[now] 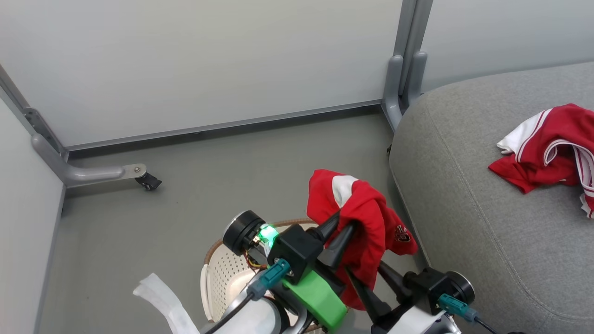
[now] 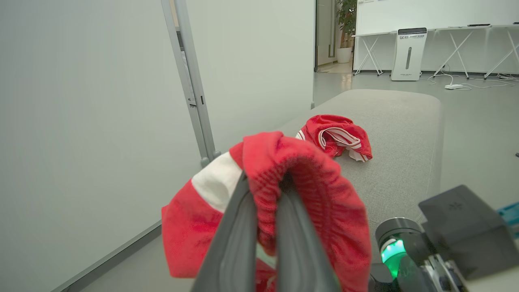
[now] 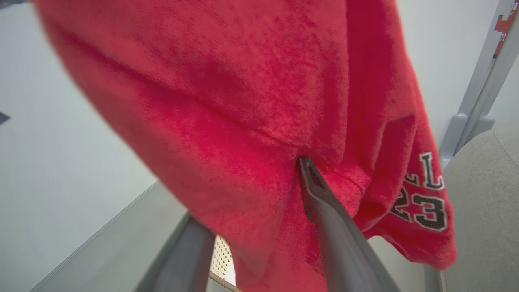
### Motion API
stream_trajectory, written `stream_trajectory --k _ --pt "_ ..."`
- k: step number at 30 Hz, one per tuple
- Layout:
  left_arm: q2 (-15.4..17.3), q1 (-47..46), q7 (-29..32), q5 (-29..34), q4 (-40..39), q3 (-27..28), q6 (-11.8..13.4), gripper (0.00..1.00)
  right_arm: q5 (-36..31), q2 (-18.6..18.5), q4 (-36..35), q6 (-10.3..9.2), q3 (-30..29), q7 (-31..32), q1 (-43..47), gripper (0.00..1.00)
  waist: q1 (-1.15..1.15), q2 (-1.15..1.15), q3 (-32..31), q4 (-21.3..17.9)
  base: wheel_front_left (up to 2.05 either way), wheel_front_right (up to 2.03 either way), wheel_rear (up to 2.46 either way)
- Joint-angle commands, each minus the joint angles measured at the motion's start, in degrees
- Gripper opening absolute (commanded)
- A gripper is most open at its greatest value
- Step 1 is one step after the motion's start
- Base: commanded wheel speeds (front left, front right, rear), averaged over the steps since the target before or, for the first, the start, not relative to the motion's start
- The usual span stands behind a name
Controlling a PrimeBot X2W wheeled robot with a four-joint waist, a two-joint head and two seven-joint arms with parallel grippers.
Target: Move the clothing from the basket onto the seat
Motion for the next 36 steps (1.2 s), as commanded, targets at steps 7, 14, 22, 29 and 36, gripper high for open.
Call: stream_trajectory --k 7,14,22,29,36 --pt "0.66 0.57 -0.02 -2.58 2.14 1.05 -0.03 0.0 1.09 -1.04 -1.01 -0.06 0.99 -0.12 -0.1 0.0 0.0 0.0 0.55 0.04 0.0 0.0 0.0" --pt "0.88 1.07 -0.49 -3.63 4.14 1.39 0.13 0.0 1.52 -1.49 -2.02 -0.06 0.35 -0.12 0.21 0.0 0.0 0.0 1.09 -0.05 0.0 0.0 0.0" --pt "1.53 1.18 -0.63 -3.53 5.31 1.3 0.58 1.0 1.38 -1.59 -2.88 -0.06 -0.66 -0.12 0.61 0.0 0.0 0.0 1.54 -0.38 0.0 0.0 0.0" --pt "1.7 0.98 -0.59 -3.72 5.48 0.89 0.49 1.0 0.79 -1.74 -3.46 -0.06 -1.29 -0.12 0.59 0.0 0.0 0.0 1.88 -0.36 0.0 0.0 0.0" --pt "1.91 0.76 -0.52 -3.99 5.65 0.68 0.47 1.0 0.61 -1.92 -3.45 -0.06 -1.49 -0.12 0.46 0.0 0.0 0.0 2.21 -0.34 0.0 0.0 0.0"
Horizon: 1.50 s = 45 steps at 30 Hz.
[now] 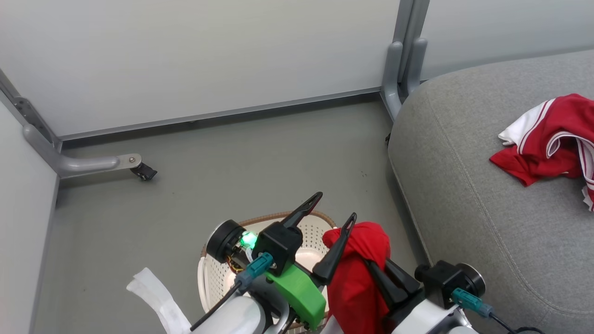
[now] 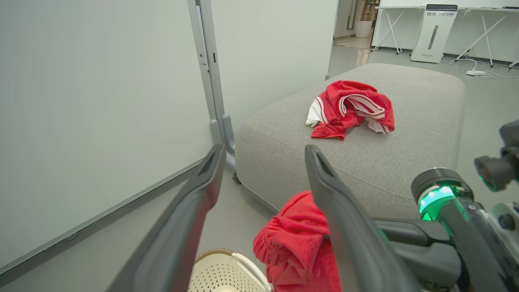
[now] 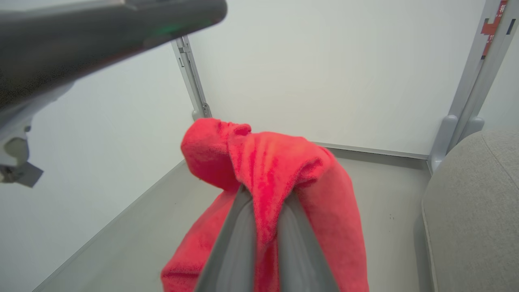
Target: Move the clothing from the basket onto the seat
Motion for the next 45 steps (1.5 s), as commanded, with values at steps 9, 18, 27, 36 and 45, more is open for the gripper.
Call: stream_trajectory --k 9,18,27,36,45 --pt "1.54 0.49 -2.66 0.66 -0.01 -0.39 -0.63 1.0 -1.12 -0.33 -1.39 -0.06 -2.92 -0.13 0.57 0.0 0.0 0.0 1.02 -1.09 0.0 0.0 0.0" --pt "5.49 0.16 -9.05 4.14 -0.1 -1.13 -2.49 1.0 -2.25 -0.56 -6.92 -0.06 -8.7 -0.13 0.33 0.0 0.0 0.0 5.75 -6.14 0.0 0.0 0.0" --pt "9.13 1.19 -10.69 4.81 0.78 -0.21 -3.34 1.0 -4.24 -0.13 -14.8 -0.07 -14.6 -0.13 0.39 0.0 0.0 0.0 12.63 -13.4 0.0 0.0 0.0" --pt "10.93 -1.28 -10.3 6.57 -0.56 -0.31 -3.77 1.0 -2.76 0.2 -23.45 -0.06 -22.27 -0.13 -2.62 0.0 0.0 0.0 19.44 -17.01 0.0 0.0 0.0" --pt "13.1 -6.09 -7.07 8.03 -3.46 -0.68 -5.51 1.0 2.07 -7.17 -22.75 -0.06 -28.98 -0.13 -22.72 0.0 0.0 0.0 28.94 -15.48 0.0 0.0 0.0"
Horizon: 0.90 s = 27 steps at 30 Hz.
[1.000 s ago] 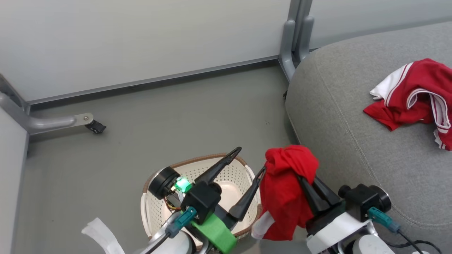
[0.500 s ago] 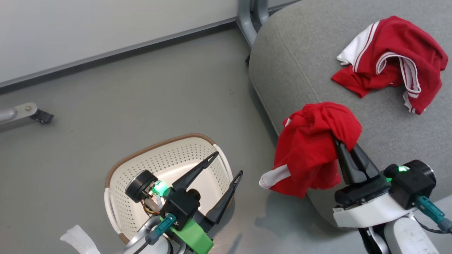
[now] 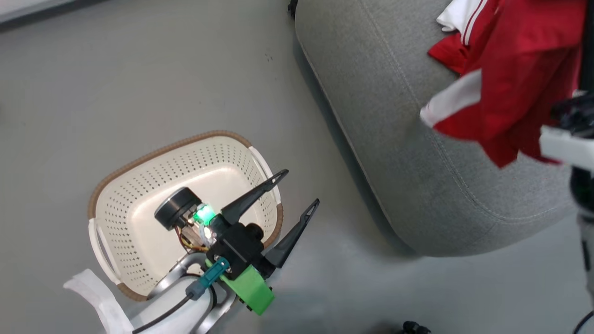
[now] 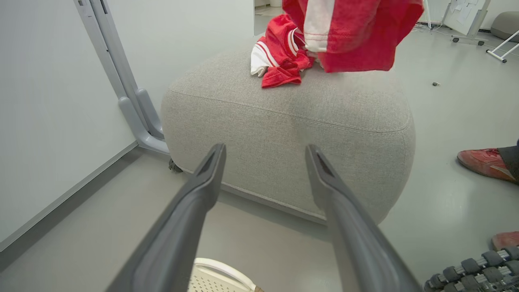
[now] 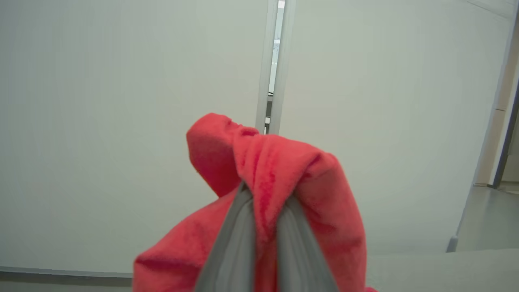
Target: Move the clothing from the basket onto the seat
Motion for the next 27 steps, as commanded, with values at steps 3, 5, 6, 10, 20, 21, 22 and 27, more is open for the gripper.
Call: stream_trajectory --k 3,5,6,10,20,21,22,27 --pt "0.82 -3.34 1.22 0.73 -1.41 0.2 -1.0 1.0 0.4 -5.25 3.37 -0.06 -1.33 -0.14 -11.16 0.0 0.0 0.0 9.64 1.84 0.0 0.0 0.0" --pt "1.17 -4.68 1.56 1.17 -2.03 0.22 -1.39 1.0 -0.55 -8.65 6.04 -0.07 -1.97 -0.13 -16.92 0.0 0.0 0.0 11.95 3.18 0.0 0.0 0.0" --pt "1.16 -5.44 1.83 1.47 -2.39 0.21 -1.58 1.0 -1.28 -10.66 7.67 -0.07 -2.48 -0.13 -19.97 0.0 0.0 0.0 13.15 4.08 0.0 0.0 0.0" --pt "1.49 -7.3 1.73 2.2 -3.16 0.66 -1.58 1.0 -2.5 -16.84 13.52 -0.06 -4.32 -0.14 -28.86 0.0 0.0 0.0 16.45 6.91 0.0 0.0 0.0" --pt "2.58 -8.97 1.43 2.76 -4.37 1.36 -0.8 1.0 -4.79 -21.53 28.53 -0.07 -10.89 -0.14 -29.95 0.0 0.0 0.0 21.32 9.66 0.0 0.0 0.0" --pt "2.53 -8.95 1.44 2.75 -4.31 1.35 -0.74 1.0 -4.67 -20.88 29.76 -0.07 -11.95 -0.14 -28.95 0.0 0.0 0.0 21.35 9.58 0.0 0.0 0.0" --pt "2.41 -8.9 1.43 2.7 -4.24 1.34 -0.51 1.0 -4.83 -19.79 31.45 -0.07 -13.22 -0.15 -27.3 0.0 0.0 0.0 21.31 9.47 0.0 0.0 0.0" --pt "1.72 -7.72 1.41 1.23 -3.77 1.92 0.51 1.0 -5.35 -14.96 37.78 -0.07 -16.27 -0.15 -20.45 0.0 0.0 0.0 20.16 8.85 0.0 0.0 0.0"
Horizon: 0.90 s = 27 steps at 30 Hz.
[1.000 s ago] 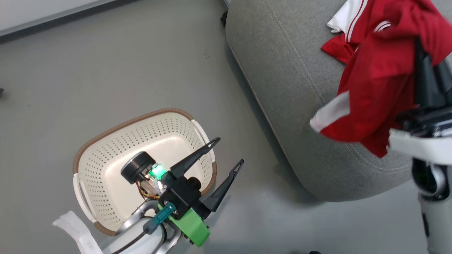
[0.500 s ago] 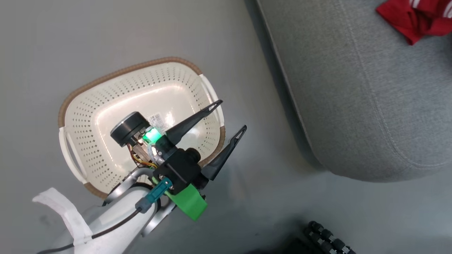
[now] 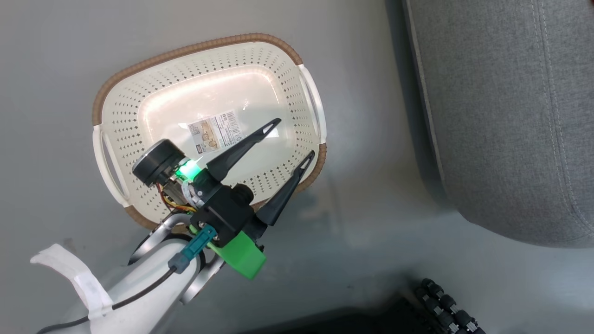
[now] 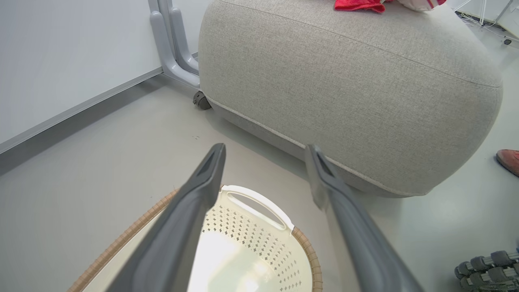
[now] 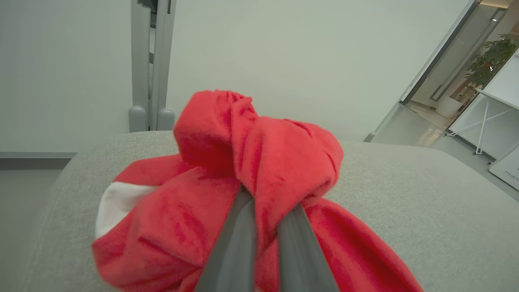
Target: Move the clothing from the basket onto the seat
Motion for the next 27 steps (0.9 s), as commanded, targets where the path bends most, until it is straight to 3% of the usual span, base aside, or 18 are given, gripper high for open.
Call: stream_trajectory --k 1,2,3,4,13,22,27 --pt "-0.17 0.44 -0.39 -0.48 0.15 0.45 0.54 1.0 0.26 0.73 0.59 -0.08 -0.93 -0.14 1.95 0.0 -0.02 0.0 -0.87 -0.42 0.0 0.0 0.0" --pt "-0.26 0.7 -0.45 -0.73 0.32 0.65 0.84 1.0 0.45 1.8 0.93 -0.08 -1.28 -0.14 2.9 0.17 -0.02 0.0 -1.26 -0.55 0.0 0.0 0.0" --pt "-0.35 1.0 -0.62 -1.17 0.53 1.02 1.24 1.0 0.23 2.78 0.96 -0.08 -1.86 -0.14 4.25 0.87 -0.02 0.0 -1.8 -0.71 0.0 0.0 0.0" --pt "-0.5 1.26 -0.76 -1.55 0.7 1.35 1.6 1.0 -0.25 3.39 0.52 -0.08 -2.48 -0.14 5.22 1.0 -0.02 0.0 -2.31 -0.85 0.0 0.0 0.0" --pt "-3.31 5.78 -3.99 -5.97 3.44 4.96 6.19 1.0 -3.55 11.1 -7.57 -0.08 -5.57 -0.14 17.59 1.0 -0.02 0.0 -10.77 -1.84 0.0 0.0 0.0" --pt "-7.36 12.29 -6.04 -9.41 7.46 9.98 8.72 1.0 -5.56 14.95 -14.97 -0.08 2.18 -0.14 29.24 1.0 -0.02 0.0 -21.49 1.25 0.0 0.0 0.0" --pt "-10.26 17.41 -5.98 -7.84 7.23 16.58 8.8 1.0 -4.95 16.37 -15.69 -0.08 8.56 -0.14 33.53 1.0 -0.02 0.0 -27.55 4.65 0.0 0.0 0.0"
